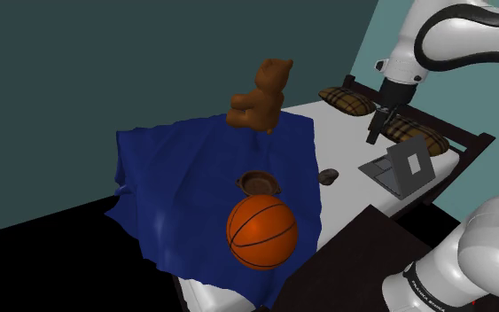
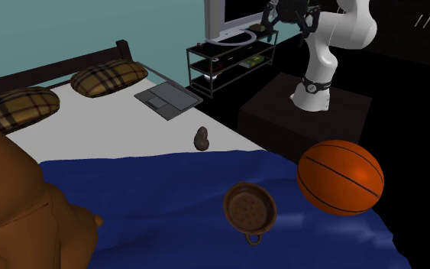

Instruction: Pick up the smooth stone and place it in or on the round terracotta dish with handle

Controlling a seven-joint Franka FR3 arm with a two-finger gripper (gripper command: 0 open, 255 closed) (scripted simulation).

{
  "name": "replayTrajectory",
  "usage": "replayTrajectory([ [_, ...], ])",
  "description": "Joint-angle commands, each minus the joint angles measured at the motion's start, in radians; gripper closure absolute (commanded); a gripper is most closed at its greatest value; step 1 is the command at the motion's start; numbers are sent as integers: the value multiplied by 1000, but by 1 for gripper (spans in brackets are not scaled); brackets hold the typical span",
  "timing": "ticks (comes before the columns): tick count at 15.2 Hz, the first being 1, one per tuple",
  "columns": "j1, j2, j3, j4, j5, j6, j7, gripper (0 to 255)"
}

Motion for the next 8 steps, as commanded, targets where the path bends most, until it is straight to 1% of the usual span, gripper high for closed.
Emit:
replayTrajectory([
  [1, -8, 42, -38, -23, -17, 76, -38, 0],
  [8, -22, 215, -165, -77, -42, 332, -168, 0],
])
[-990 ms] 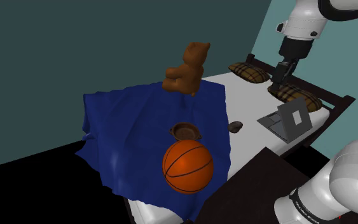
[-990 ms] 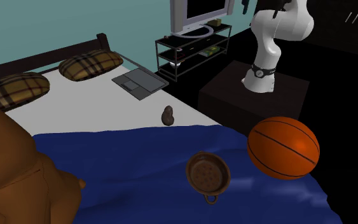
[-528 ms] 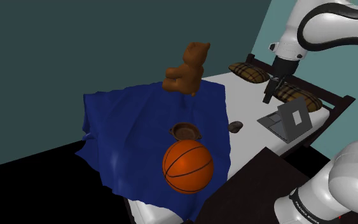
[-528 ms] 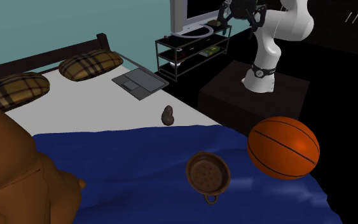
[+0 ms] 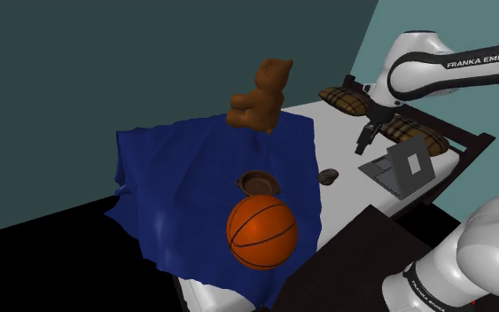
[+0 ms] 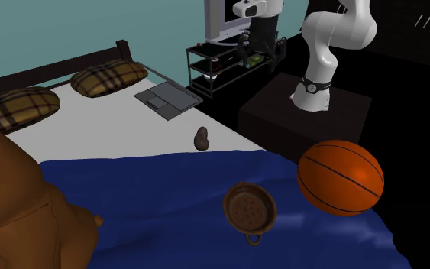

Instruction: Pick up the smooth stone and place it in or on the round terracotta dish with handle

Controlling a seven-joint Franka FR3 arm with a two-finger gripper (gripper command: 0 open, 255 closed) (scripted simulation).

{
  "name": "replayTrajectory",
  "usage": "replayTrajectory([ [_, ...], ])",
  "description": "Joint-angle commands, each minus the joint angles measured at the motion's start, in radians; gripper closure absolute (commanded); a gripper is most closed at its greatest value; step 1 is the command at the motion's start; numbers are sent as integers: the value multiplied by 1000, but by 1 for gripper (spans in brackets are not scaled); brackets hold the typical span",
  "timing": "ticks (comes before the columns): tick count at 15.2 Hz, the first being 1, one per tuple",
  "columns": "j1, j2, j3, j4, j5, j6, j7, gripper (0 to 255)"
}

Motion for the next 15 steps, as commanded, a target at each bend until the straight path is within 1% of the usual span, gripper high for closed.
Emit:
replayTrajectory([
  [1, 0, 66, -39, 0, 1, 77, -44, 0],
  [5, 11, 210, -113, 11, 33, 221, -140, 0],
  [8, 26, 334, -164, 36, 94, 320, -233, 0],
  [10, 36, 423, -192, 62, 157, 380, -308, 0],
  [12, 40, 517, -209, 94, 240, 431, -394, 0],
  [15, 20, 660, -201, 157, 384, 486, -535, 0],
])
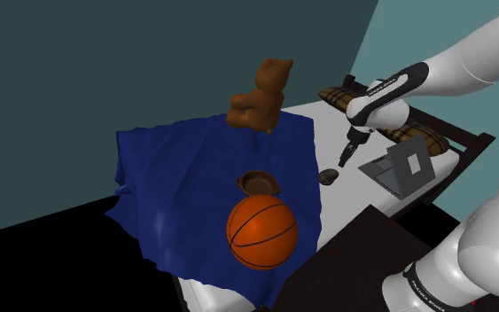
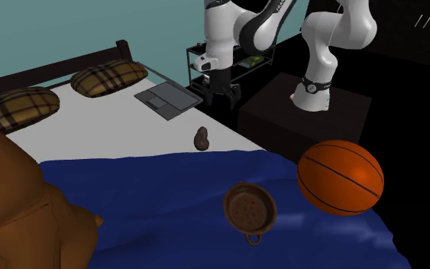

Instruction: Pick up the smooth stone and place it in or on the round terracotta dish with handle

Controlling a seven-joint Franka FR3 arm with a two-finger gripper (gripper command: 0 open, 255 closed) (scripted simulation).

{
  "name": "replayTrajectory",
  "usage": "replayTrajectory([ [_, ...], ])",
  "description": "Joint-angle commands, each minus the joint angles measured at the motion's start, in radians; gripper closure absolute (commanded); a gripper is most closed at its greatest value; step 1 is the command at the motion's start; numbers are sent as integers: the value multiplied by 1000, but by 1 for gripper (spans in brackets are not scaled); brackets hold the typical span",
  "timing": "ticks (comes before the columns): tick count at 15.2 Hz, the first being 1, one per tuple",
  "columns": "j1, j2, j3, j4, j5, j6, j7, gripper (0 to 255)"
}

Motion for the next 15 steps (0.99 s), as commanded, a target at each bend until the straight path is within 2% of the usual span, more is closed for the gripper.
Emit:
replayTrajectory([
  [1, -22, 97, 15, 46, 101, 34, -97, 0],
  [4, -84, 231, 66, 129, 224, 63, -216, 0],
  [8, -177, 395, 143, 257, 336, 84, -330, 0],
  [9, -199, 435, 161, 292, 356, 87, -352, 0],
  [15, -227, 504, 200, 319, 398, 129, -383, 0],
])
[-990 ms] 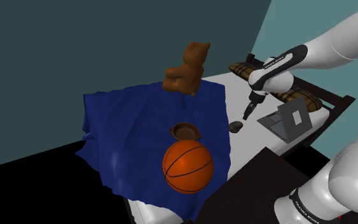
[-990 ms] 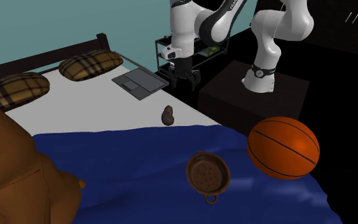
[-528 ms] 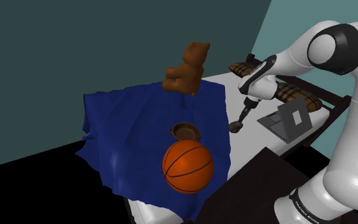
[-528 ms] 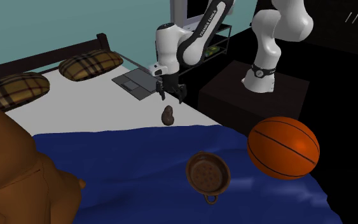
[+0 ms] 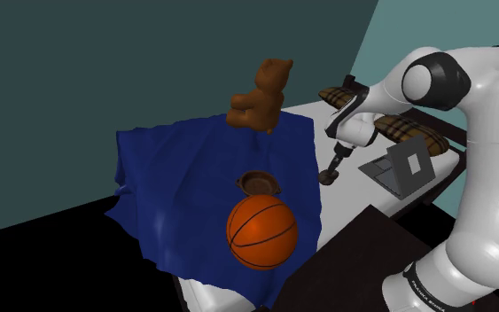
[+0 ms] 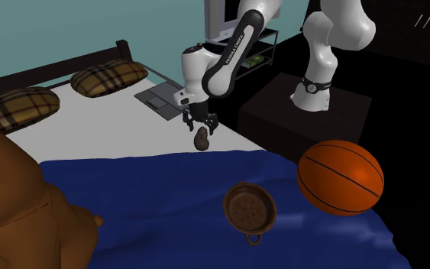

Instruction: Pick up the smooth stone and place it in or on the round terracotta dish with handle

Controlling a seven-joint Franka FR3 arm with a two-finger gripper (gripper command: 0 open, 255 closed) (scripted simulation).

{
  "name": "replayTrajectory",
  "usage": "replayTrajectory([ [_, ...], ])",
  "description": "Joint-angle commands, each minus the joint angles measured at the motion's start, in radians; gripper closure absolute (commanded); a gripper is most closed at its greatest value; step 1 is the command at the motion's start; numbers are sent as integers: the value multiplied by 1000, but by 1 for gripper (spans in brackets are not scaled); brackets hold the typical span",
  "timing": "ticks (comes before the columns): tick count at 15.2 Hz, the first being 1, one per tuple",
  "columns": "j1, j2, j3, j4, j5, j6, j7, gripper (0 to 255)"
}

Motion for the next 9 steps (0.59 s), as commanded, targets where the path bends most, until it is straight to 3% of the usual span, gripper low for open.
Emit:
replayTrajectory([
  [1, -11, 27, 15, 9, 17, 18, -13, 0],
  [9, -18, 46, 26, 16, 28, 30, -21, 0],
])
